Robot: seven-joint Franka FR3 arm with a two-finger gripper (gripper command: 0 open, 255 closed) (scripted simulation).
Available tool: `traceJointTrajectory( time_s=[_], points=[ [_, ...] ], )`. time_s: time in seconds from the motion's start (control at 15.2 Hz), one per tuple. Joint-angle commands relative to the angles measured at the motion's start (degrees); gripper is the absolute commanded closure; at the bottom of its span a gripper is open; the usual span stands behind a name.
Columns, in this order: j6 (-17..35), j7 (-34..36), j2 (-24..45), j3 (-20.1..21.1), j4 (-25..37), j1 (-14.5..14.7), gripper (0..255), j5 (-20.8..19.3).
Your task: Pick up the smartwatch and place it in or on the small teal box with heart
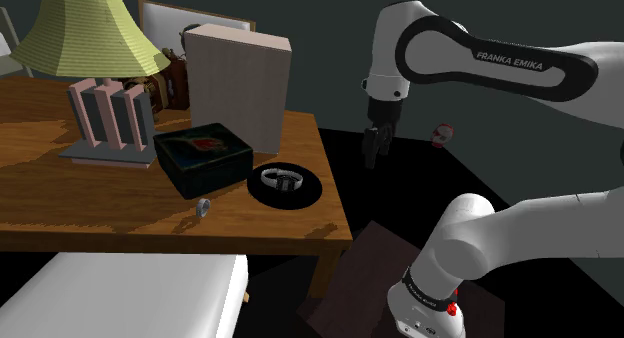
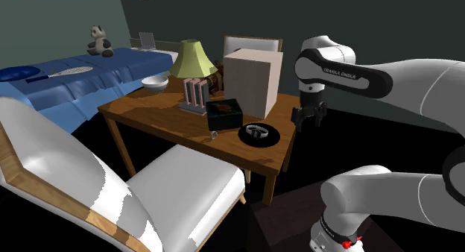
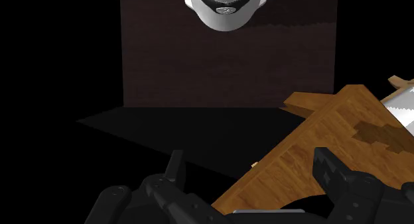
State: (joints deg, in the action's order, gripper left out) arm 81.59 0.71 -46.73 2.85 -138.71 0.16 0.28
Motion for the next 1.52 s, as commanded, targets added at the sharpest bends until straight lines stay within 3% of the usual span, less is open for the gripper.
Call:
traceJointTrajectory(
  time_s=[0.0, 0.79, 1.45],
  points=[
    [0.00, 0.00, 0.00, 0.00, 0.00, 0.00, 0, 0.00],
    [14.96, 9.13, 16.47, 11.59, 6.53, 4.22, 0, 6.00],
    [23.87, 17.96, 33.85, 20.70, 18.67, 5.93, 0, 3.24]
  ],
)
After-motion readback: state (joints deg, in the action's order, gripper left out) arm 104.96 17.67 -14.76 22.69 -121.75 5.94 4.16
